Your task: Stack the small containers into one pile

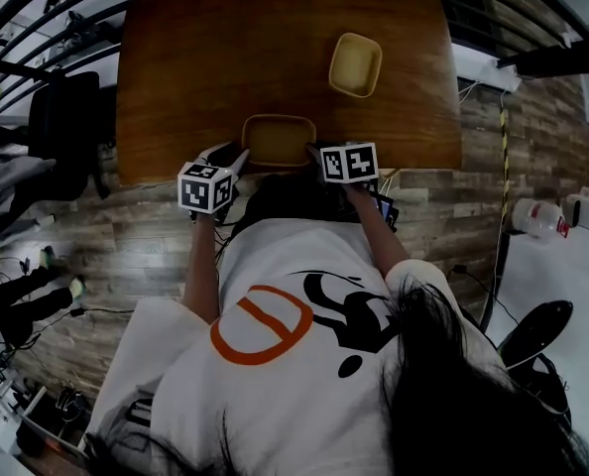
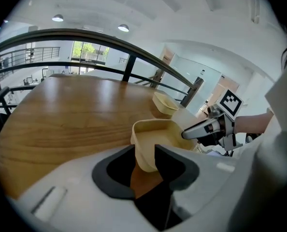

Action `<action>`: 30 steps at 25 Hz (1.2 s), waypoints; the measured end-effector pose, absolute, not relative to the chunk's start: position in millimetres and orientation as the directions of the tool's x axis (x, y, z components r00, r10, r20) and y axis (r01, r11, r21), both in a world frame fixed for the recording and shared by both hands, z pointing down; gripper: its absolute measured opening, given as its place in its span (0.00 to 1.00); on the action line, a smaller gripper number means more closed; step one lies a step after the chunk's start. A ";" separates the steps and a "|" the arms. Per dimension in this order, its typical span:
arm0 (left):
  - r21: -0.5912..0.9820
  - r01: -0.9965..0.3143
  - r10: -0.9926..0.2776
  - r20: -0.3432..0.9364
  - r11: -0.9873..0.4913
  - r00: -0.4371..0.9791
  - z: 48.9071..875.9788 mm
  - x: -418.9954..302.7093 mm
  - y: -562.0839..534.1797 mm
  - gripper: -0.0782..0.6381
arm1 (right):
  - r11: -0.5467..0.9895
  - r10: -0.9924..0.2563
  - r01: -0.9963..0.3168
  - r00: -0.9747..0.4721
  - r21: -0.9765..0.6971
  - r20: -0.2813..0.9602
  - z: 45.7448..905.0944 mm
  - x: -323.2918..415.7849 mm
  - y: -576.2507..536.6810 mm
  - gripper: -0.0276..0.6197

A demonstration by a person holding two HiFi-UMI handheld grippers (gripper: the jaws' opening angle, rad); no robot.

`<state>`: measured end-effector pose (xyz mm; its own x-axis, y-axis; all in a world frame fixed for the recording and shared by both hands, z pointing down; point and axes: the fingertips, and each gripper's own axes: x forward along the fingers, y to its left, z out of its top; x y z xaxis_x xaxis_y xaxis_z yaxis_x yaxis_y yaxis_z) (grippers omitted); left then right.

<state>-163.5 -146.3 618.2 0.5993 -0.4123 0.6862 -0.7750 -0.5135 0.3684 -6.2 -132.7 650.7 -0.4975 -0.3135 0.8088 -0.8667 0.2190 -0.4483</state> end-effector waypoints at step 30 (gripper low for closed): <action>0.453 -0.622 -0.416 0.476 -0.639 0.775 545.3 -53.0 -186.7 0.28 | 0.510 -0.371 -0.791 -0.556 -0.337 0.744 559.9 129.2 -284.4 0.11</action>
